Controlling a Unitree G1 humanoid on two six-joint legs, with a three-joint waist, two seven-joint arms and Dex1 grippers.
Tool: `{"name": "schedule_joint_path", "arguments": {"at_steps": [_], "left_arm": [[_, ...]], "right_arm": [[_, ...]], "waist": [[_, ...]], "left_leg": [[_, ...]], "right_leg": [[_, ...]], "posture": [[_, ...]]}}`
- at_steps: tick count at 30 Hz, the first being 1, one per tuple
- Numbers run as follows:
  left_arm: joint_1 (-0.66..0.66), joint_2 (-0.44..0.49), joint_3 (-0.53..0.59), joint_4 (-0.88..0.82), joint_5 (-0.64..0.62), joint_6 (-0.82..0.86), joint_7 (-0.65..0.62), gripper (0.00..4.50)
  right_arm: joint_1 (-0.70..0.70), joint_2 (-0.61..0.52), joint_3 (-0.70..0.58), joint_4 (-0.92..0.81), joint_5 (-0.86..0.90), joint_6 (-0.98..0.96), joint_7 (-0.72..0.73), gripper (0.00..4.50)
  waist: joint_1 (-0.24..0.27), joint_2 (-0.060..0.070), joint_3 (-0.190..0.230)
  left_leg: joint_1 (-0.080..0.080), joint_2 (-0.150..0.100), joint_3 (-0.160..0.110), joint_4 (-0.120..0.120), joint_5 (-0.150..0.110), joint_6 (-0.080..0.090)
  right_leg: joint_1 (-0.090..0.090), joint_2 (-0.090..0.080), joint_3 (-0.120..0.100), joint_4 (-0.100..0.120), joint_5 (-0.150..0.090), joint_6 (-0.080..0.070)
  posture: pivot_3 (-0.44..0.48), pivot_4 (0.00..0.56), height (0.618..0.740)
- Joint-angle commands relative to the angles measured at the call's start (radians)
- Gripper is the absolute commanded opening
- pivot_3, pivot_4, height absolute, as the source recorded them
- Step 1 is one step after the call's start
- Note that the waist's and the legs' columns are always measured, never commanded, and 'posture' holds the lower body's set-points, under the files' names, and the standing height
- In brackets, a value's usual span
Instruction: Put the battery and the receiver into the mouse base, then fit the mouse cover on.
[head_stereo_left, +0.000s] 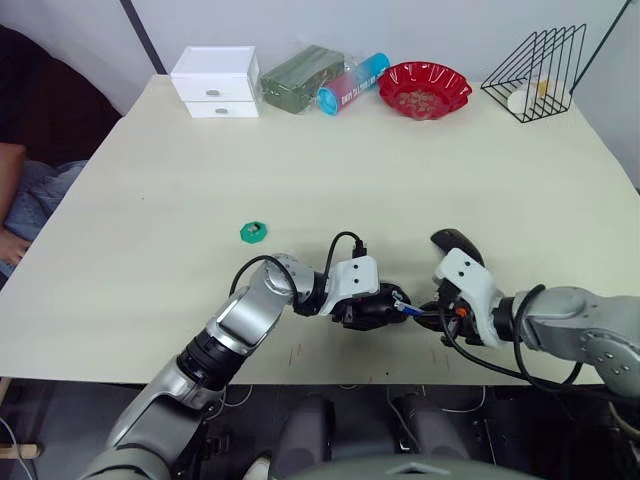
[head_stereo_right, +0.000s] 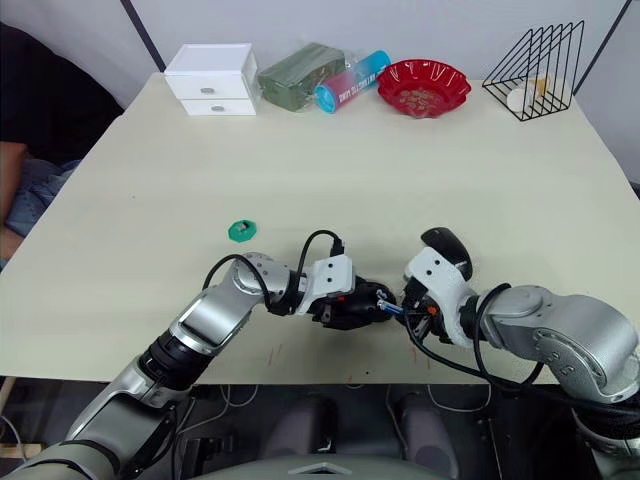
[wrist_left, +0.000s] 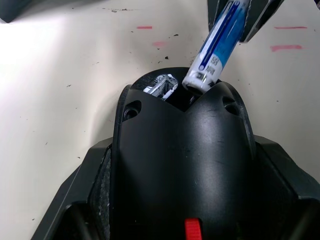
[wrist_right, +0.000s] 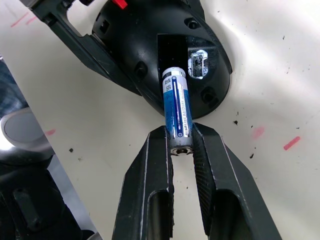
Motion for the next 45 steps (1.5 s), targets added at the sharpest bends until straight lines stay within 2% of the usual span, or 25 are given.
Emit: {"name": "schedule_joint_path", "arguments": {"at_steps": [1,13,15,18,22,30,35,37,39,40,42,45], "left_arm": [[0.018,0.000,-0.028,-0.002,0.029,0.029,0.024,2.93],[0.011,-0.004,-0.030,0.000,0.031,0.037,0.030,2.93],[0.013,-0.002,-0.030,0.002,0.032,0.036,0.029,2.93],[0.013,-0.002,-0.029,0.004,0.032,0.035,0.026,2.93],[0.010,0.000,-0.033,0.007,0.034,0.026,0.020,2.93],[0.003,-0.004,-0.036,0.020,0.036,0.014,0.019,2.93],[0.005,-0.005,-0.028,0.021,0.026,0.014,0.014,2.93],[0.002,-0.010,-0.024,0.023,0.020,0.026,0.013,2.93],[-0.002,-0.009,-0.024,0.025,0.020,0.032,0.008,2.93],[-0.005,-0.008,-0.024,0.025,0.017,0.043,0.004,2.93],[-0.008,-0.007,-0.026,0.025,0.014,0.055,-0.003,2.93],[-0.008,-0.009,-0.027,0.021,0.015,0.059,0.000,2.93]], "right_arm": [[-0.037,0.037,0.014,0.009,-0.015,0.053,-0.038,0.05],[-0.085,0.111,0.071,0.063,-0.025,0.056,-0.131,0.05],[-0.089,0.126,0.065,0.061,-0.025,0.056,-0.135,1.06],[-0.088,0.136,0.044,0.056,-0.018,0.056,-0.130,2.17],[-0.083,0.108,0.007,0.040,0.010,0.056,-0.096,4.09],[-0.010,-0.006,-0.048,0.002,0.016,-0.046,0.000,4.09],[0.159,-0.104,-0.078,0.006,-0.083,-0.359,0.132,4.09],[0.227,-0.073,-0.103,0.031,-0.125,-0.527,0.179,3.56],[0.278,-0.071,-0.102,0.046,-0.149,-0.613,0.221,2.96],[0.303,-0.060,-0.096,0.059,-0.170,-0.688,0.253,2.08],[0.343,-0.032,-0.089,0.081,-0.193,-0.787,0.283,1.69],[0.393,0.000,-0.054,0.120,-0.248,-0.946,0.354,0.19]], "waist": [[0.000,0.000,0.000],[-0.001,0.000,0.000],[-0.003,0.000,0.000],[-0.005,0.000,-0.001],[-0.004,0.001,-0.001],[-0.001,0.001,0.000],[0.006,0.001,0.000],[0.004,0.000,0.000],[0.003,0.001,0.000],[0.002,0.001,0.000],[0.002,0.000,0.000],[0.002,0.001,0.000]], "left_leg": [[0.000,0.000,0.000,0.000,0.000,0.000],[0.000,0.000,-0.002,0.001,0.000,0.000],[0.000,0.000,-0.003,0.001,0.000,0.000],[0.000,0.000,-0.003,0.001,0.000,0.000],[0.000,0.000,-0.003,0.001,0.000,0.000],[-0.003,-0.001,-0.006,0.001,0.000,0.000],[-0.004,-0.001,-0.007,0.001,0.000,0.000],[-0.004,-0.001,-0.007,0.001,0.000,0.000],[-0.003,-0.001,-0.008,0.001,0.000,0.000],[-0.003,-0.001,-0.008,0.001,0.000,0.000],[-0.003,-0.001,-0.007,0.001,0.000,0.000],[-0.002,-0.001,-0.007,0.001,0.000,0.000]], "right_leg": [[0.000,0.000,0.000,0.000,0.000,0.000],[0.001,0.000,-0.002,0.000,0.000,0.000],[0.001,0.000,-0.002,0.000,0.000,0.000],[0.001,0.000,-0.002,0.001,0.000,0.000],[0.001,0.000,-0.003,0.001,0.000,0.000],[0.001,-0.001,-0.006,-0.002,0.000,0.000],[0.001,-0.001,-0.007,-0.003,0.000,0.000],[0.001,-0.001,-0.007,-0.003,0.000,0.000],[0.001,0.000,-0.007,-0.002,0.000,0.000],[0.002,0.000,-0.007,-0.001,0.000,0.000],[0.002,0.000,-0.007,-0.001,0.000,0.000],[0.002,0.000,-0.007,-0.001,0.000,0.000]], "posture": [[0.000,0.150,0.740],[0.000,0.150,0.740],[0.000,0.150,0.740],[0.000,0.150,0.740],[0.000,0.150,0.740],[0.000,0.150,0.740],[0.000,0.150,0.740],[0.000,0.150,0.740],[0.000,0.150,0.740],[0.000,0.150,0.740],[0.000,0.150,0.740],[0.000,0.150,0.740]]}}
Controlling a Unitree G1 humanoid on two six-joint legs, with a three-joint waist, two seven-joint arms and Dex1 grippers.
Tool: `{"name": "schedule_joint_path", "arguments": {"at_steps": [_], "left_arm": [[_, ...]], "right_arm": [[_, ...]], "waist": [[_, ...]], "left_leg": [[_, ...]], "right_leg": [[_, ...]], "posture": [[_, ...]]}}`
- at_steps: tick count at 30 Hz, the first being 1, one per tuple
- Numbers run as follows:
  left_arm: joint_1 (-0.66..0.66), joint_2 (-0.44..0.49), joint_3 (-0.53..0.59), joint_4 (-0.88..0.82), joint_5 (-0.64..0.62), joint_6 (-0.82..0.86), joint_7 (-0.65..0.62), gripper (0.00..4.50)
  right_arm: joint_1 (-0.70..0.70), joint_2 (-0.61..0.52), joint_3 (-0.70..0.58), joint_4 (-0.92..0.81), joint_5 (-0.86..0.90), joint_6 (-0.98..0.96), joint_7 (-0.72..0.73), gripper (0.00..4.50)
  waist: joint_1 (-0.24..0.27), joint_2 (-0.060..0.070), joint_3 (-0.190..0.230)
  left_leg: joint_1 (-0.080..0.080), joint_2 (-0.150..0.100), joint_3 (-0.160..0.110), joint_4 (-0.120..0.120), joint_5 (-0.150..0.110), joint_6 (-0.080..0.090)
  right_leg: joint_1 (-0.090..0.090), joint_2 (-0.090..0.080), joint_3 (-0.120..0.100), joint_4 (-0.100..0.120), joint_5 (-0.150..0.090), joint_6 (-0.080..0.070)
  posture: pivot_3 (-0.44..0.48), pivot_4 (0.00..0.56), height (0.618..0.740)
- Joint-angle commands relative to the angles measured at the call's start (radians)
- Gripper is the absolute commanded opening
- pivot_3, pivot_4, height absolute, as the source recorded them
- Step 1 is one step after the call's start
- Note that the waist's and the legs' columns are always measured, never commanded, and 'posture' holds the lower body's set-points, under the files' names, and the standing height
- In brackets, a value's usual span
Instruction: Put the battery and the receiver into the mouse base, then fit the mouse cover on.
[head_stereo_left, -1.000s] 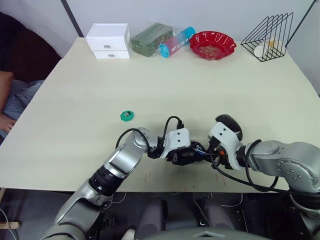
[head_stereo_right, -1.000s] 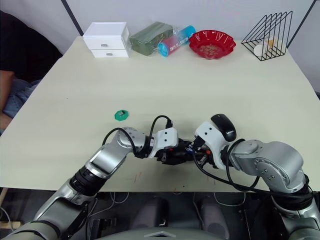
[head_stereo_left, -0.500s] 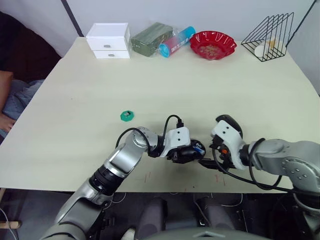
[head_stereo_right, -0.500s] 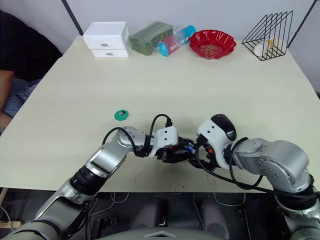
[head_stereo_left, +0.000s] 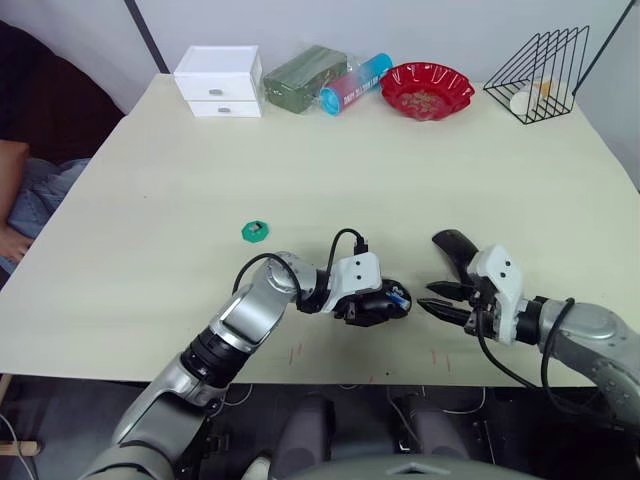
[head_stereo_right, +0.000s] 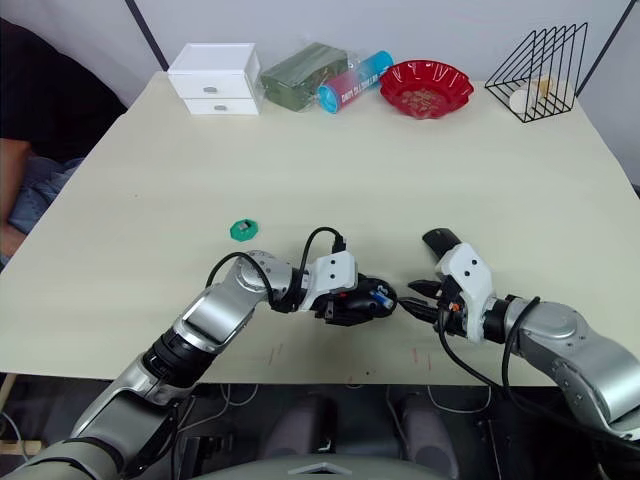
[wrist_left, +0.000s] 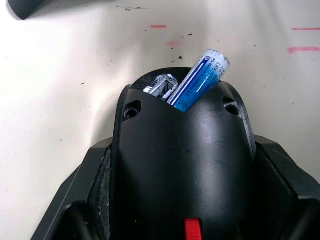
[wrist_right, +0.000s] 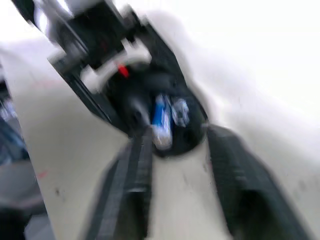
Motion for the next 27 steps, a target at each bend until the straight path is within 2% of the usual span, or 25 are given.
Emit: {"name": "schedule_joint_path", "arguments": {"at_steps": [1,6,13,27], "left_arm": [[0.010,0.006,-0.025,0.009,0.007,0.029,-0.006,2.93],[0.012,0.009,-0.028,-0.005,0.005,0.036,-0.006,2.93],[0.017,0.013,-0.031,-0.021,0.002,0.043,-0.007,2.93],[0.002,0.008,-0.028,0.000,-0.002,0.042,-0.008,2.93]], "right_arm": [[0.042,0.041,0.016,0.033,-0.048,-0.185,0.070,0.03],[0.075,0.091,0.048,0.127,-0.119,-0.364,0.135,0.03],[0.108,0.134,0.083,0.235,-0.184,-0.517,0.191,0.03],[0.047,0.205,0.116,0.338,-0.222,-0.584,0.193,0.03]], "waist": [[0.000,0.000,0.000],[0.000,0.000,0.000],[0.000,0.000,0.000],[0.002,0.001,0.000]], "left_leg": [[0.000,0.000,0.000,0.000,0.000,0.000],[0.000,0.000,0.000,0.001,0.000,0.000],[0.001,0.000,0.000,0.000,0.000,0.000],[0.001,0.000,0.001,0.001,0.000,0.000]], "right_leg": [[0.000,0.000,0.000,0.000,0.000,0.000],[0.000,0.000,0.000,0.001,0.000,0.000],[0.000,0.000,0.000,0.001,0.000,0.000],[0.000,0.000,0.000,0.002,0.000,0.000]], "posture": [[0.000,0.150,0.740],[0.000,0.150,0.740],[0.000,0.150,0.740],[0.000,0.150,0.740]]}}
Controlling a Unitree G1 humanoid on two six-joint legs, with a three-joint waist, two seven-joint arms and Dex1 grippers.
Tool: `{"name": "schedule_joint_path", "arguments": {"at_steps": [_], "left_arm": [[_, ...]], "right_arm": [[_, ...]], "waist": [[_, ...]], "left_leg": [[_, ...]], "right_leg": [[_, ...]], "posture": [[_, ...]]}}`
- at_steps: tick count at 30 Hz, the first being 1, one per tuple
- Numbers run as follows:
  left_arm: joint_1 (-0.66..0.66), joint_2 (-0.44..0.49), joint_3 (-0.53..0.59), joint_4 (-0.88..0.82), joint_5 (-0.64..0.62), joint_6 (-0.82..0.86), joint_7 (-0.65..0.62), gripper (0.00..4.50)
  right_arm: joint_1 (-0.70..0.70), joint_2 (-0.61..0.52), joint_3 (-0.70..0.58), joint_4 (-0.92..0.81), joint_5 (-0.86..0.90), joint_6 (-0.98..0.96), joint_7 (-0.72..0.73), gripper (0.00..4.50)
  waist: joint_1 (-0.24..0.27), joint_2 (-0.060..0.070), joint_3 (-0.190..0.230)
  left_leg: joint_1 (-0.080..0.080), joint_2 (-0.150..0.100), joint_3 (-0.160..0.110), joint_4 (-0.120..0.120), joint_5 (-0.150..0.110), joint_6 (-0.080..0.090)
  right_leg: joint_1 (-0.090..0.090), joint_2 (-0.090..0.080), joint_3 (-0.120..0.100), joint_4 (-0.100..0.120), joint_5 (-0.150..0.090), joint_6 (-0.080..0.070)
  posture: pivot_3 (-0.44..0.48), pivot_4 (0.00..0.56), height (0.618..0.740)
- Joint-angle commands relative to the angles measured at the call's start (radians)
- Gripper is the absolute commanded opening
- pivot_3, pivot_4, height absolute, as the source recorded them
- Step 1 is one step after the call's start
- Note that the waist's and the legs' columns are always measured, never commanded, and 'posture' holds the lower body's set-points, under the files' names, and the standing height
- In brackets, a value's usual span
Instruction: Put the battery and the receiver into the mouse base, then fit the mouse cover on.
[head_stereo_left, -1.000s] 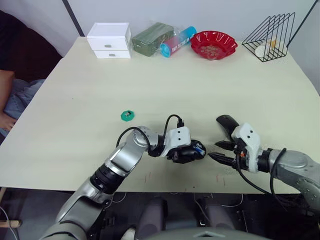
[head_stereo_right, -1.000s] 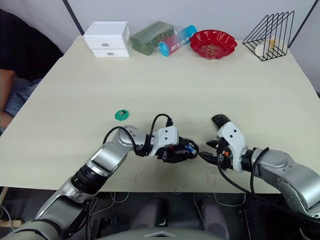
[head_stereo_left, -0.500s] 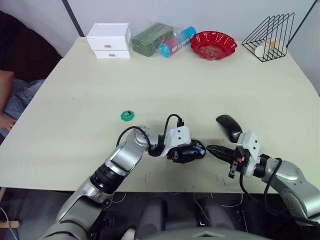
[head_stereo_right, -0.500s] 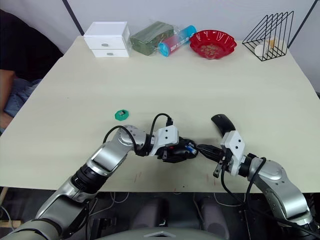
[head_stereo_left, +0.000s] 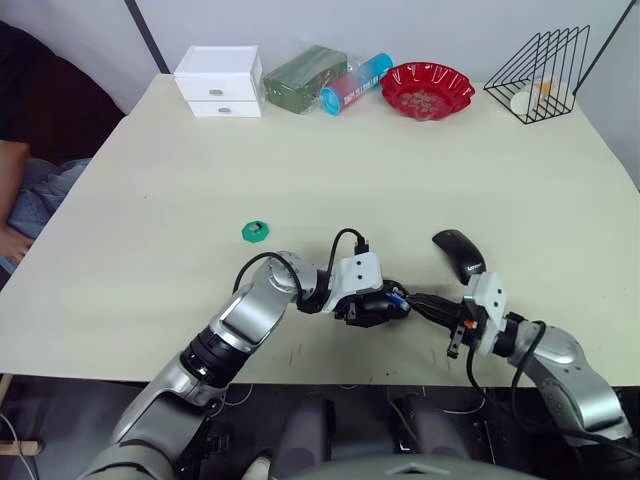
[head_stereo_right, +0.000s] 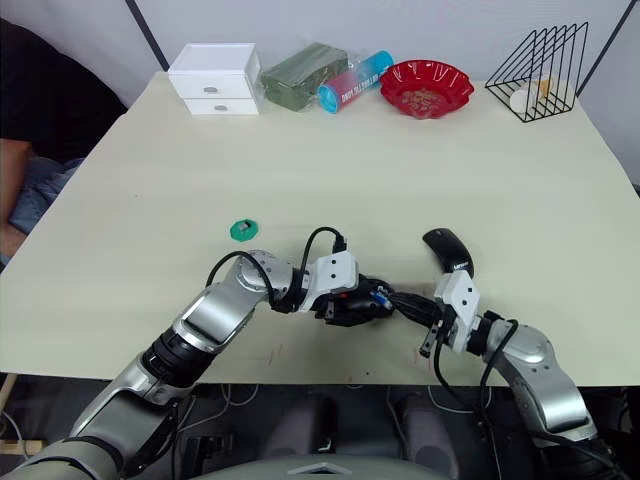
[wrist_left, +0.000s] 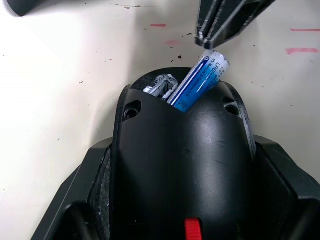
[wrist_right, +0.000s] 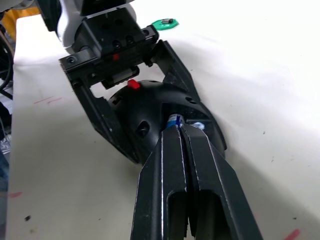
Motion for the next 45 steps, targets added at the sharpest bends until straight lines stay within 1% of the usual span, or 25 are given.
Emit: {"name": "schedule_joint_path", "arguments": {"at_steps": [1,15,28,35,37,42,45], "left_arm": [[0.006,0.005,-0.022,0.015,0.001,0.018,-0.012,2.93],[0.031,0.013,-0.024,-0.021,-0.003,0.041,-0.005,2.93],[0.026,0.012,-0.025,-0.022,-0.008,0.047,-0.011,2.93],[0.029,0.014,-0.029,-0.031,-0.007,0.051,-0.014,2.93],[0.031,0.014,-0.029,-0.034,-0.006,0.053,-0.014,2.93],[0.032,0.015,-0.029,-0.034,-0.005,0.050,-0.015,2.93],[0.023,0.015,-0.028,-0.023,-0.004,0.041,-0.021,2.93]], "right_arm": [[-0.017,0.016,0.016,-0.008,-0.008,-0.024,0.000,0.03],[-0.006,0.036,0.049,0.058,-0.050,-0.040,-0.005,0.03],[-0.054,0.009,0.111,0.127,-0.123,0.014,-0.014,0.03],[-0.069,-0.042,0.156,0.138,-0.180,0.129,-0.039,0.03],[-0.066,-0.040,0.142,0.124,-0.157,0.131,-0.044,0.03],[-0.048,-0.040,0.084,0.086,-0.122,0.065,-0.039,0.03],[0.006,-0.041,-0.008,0.027,-0.024,-0.045,0.028,0.03]], "waist": [[0.000,0.000,0.000],[-0.001,0.000,0.000],[-0.007,0.001,-0.002],[-0.009,0.003,-0.005],[-0.009,0.002,-0.006],[-0.008,0.002,-0.006],[-0.005,0.002,-0.006]], "left_leg": [[0.000,0.000,0.000,0.000,0.000,0.000],[0.001,0.000,0.000,0.000,0.000,0.000],[0.004,0.000,0.000,0.000,0.000,0.000],[0.005,0.000,0.001,0.000,0.000,0.000],[0.006,0.000,0.000,0.000,0.000,0.000],[0.006,0.000,0.000,0.000,0.000,0.000],[0.005,0.000,0.000,0.000,0.000,0.000]], "right_leg": [[0.000,0.000,0.000,0.000,0.000,0.000],[0.000,0.000,0.000,0.001,0.000,0.000],[0.002,0.001,0.001,0.002,0.000,0.000],[0.003,0.001,0.001,0.002,0.000,0.000],[0.004,0.001,0.001,0.001,0.000,-0.001],[0.004,0.001,0.001,0.001,0.000,-0.001],[0.004,0.001,0.001,0.001,0.000,-0.001]], "posture": [[0.000,0.150,0.740],[0.000,0.150,0.740],[0.000,0.150,0.740],[0.000,0.150,0.740],[0.000,0.150,0.740],[0.000,0.150,0.740],[0.000,0.150,0.740]]}}
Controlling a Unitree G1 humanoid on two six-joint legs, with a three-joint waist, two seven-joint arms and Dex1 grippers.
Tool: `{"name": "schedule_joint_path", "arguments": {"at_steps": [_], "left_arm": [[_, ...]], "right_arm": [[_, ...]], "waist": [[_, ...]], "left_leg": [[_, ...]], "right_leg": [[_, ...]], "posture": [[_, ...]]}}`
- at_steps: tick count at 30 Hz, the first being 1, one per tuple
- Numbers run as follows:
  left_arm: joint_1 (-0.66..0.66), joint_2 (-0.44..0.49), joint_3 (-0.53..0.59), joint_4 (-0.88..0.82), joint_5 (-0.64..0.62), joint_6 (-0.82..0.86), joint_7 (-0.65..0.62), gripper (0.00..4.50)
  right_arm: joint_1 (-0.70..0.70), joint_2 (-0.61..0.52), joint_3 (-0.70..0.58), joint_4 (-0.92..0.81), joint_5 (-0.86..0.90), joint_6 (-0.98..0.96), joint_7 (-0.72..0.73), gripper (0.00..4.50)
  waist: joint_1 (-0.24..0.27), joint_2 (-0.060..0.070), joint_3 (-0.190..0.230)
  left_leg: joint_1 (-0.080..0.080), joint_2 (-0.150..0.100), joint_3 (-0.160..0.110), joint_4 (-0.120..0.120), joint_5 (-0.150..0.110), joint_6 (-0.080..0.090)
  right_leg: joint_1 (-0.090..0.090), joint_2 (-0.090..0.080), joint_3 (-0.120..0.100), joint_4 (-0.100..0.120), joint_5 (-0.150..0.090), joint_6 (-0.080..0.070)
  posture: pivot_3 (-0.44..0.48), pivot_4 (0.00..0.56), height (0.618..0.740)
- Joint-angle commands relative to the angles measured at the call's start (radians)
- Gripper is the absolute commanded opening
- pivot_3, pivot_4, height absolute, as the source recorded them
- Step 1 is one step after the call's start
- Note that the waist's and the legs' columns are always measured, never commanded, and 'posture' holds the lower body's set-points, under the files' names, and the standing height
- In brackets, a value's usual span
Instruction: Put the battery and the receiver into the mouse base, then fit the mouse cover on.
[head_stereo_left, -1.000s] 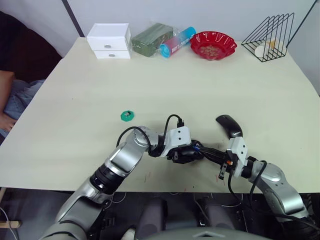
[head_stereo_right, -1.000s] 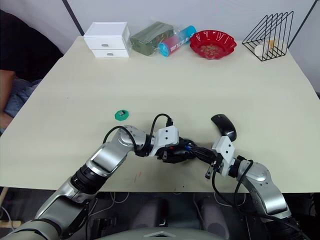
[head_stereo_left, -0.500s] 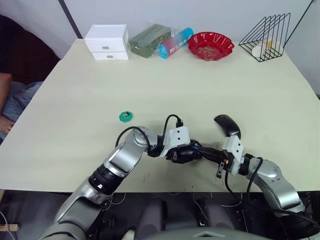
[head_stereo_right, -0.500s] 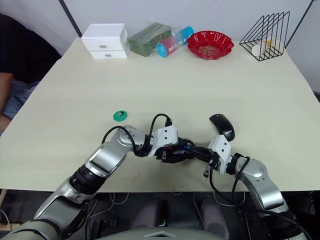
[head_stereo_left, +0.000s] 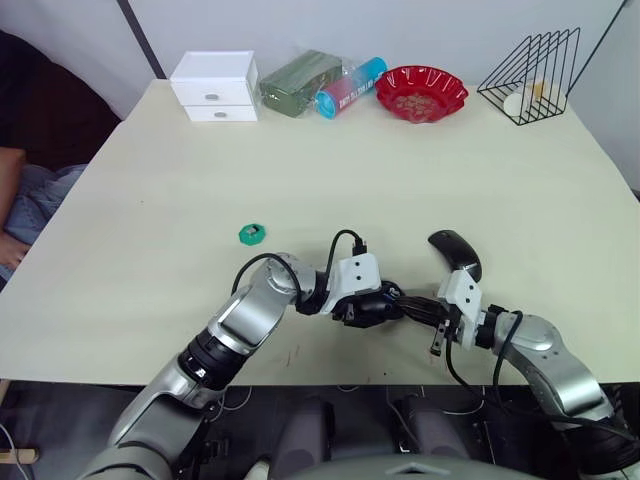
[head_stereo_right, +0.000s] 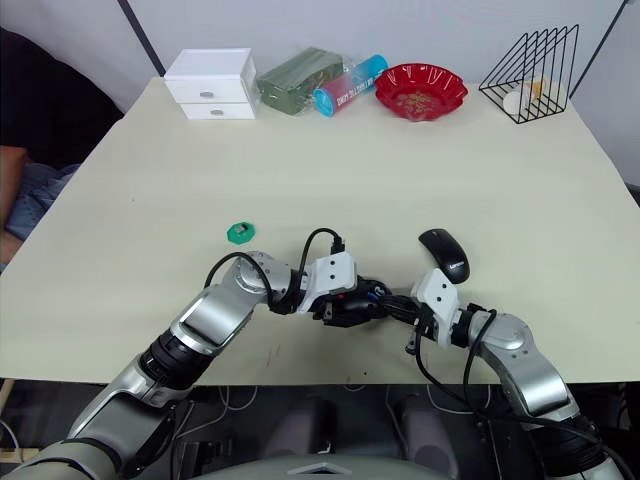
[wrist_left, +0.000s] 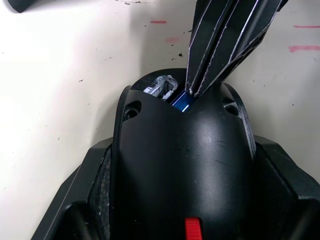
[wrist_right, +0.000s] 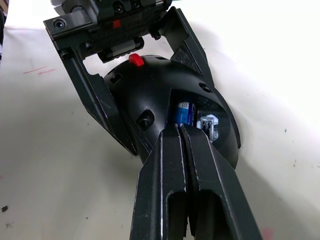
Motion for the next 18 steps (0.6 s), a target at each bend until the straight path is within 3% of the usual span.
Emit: {"name": "schedule_joint_path", "arguments": {"at_steps": [1,12,15,18], "left_arm": [[0.011,0.008,-0.028,0.004,-0.012,-0.001,-0.030,2.93],[-0.005,0.006,-0.030,0.035,-0.011,-0.032,-0.041,2.93],[-0.008,0.006,-0.032,0.037,-0.007,-0.040,-0.045,2.93],[-0.010,0.005,-0.035,0.036,-0.006,-0.042,-0.045,2.93]], "right_arm": [[0.099,-0.017,-0.133,-0.036,0.106,-0.127,0.078,0.03],[0.279,-0.057,-0.314,0.007,0.173,-0.327,0.188,0.03],[0.321,-0.030,-0.405,0.062,0.268,-0.468,0.302,0.03],[0.348,-0.044,-0.452,0.091,0.328,-0.485,0.379,0.03]], "waist": [[0.008,0.000,0.001],[0.011,0.001,0.002],[0.014,0.002,0.002],[0.018,0.002,0.002]], "left_leg": [[-0.001,0.000,0.000,0.000,0.000,0.000],[-0.003,0.000,0.000,0.000,0.000,0.000],[-0.003,0.000,0.000,0.000,0.000,0.000],[-0.003,0.000,0.000,0.000,0.000,0.000]], "right_leg": [[0.000,0.000,0.000,0.000,0.000,0.000],[-0.002,0.000,0.000,-0.001,0.000,0.000],[-0.002,0.000,0.000,-0.001,0.000,0.000],[-0.002,0.000,0.000,-0.001,0.000,0.000]], "posture": [[0.000,0.150,0.740],[0.000,0.150,0.740],[0.000,0.150,0.740],[0.000,0.150,0.740]]}}
